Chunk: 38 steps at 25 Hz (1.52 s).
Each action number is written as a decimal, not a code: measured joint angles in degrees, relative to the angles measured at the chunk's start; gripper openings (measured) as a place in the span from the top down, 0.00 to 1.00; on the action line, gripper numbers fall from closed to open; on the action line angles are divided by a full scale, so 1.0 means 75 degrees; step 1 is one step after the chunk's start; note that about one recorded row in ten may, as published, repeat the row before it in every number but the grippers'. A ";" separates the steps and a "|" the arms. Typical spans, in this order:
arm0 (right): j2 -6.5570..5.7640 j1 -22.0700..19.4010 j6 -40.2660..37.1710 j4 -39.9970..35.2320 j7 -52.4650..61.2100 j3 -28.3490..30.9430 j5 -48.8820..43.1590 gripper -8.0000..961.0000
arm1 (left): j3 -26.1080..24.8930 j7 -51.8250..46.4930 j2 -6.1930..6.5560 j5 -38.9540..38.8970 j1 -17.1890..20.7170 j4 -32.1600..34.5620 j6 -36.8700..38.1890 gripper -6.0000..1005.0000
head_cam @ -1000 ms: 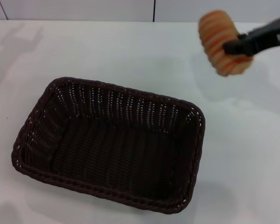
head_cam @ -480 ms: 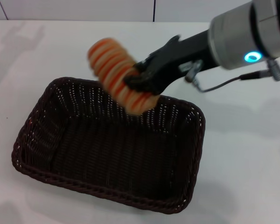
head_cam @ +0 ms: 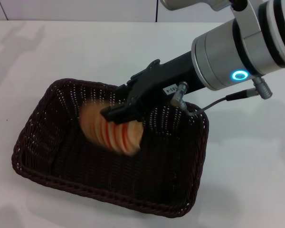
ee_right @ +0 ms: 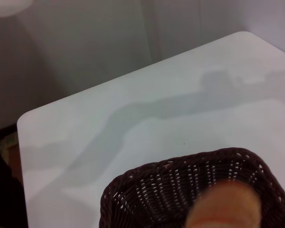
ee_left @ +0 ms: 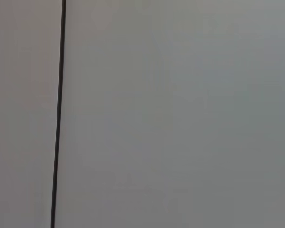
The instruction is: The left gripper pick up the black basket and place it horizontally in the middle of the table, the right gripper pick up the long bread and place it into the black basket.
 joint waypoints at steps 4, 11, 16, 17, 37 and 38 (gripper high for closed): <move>0.0000 0.0025 0.0053 0.0036 0.0024 -0.0031 -0.0017 0.50 | 0.0000 -0.0006 -0.0015 -0.0011 0.0005 -0.0028 0.0003 0.38; 0.0011 -0.0466 -0.0517 0.0693 0.0242 0.0317 -0.2014 0.38 | 0.0000 0.0008 -0.0060 -0.0115 0.0030 -0.0003 0.0019 0.38; 0.0010 -0.1437 -0.1633 0.1234 0.0365 0.0762 -0.3273 0.36 | 0.0000 0.0127 -0.0056 -0.0367 -0.0005 0.0271 0.0070 0.38; 0.0010 -0.1437 -0.1633 0.1234 0.0365 0.0762 -0.3273 0.36 | 0.0000 0.0139 -0.0056 -0.0389 -0.0017 0.0312 0.0082 0.38; 0.0054 -0.5100 -0.8299 0.0369 0.0308 0.0861 -0.3609 0.36 | -0.0012 0.0440 -0.0063 -0.0861 -0.0215 0.1174 0.0133 0.38; 0.0053 -0.5113 -0.8527 0.0192 0.0308 0.0859 -0.3601 0.36 | -0.0005 0.0637 -0.0066 -0.1087 -0.0232 0.1354 0.0131 0.38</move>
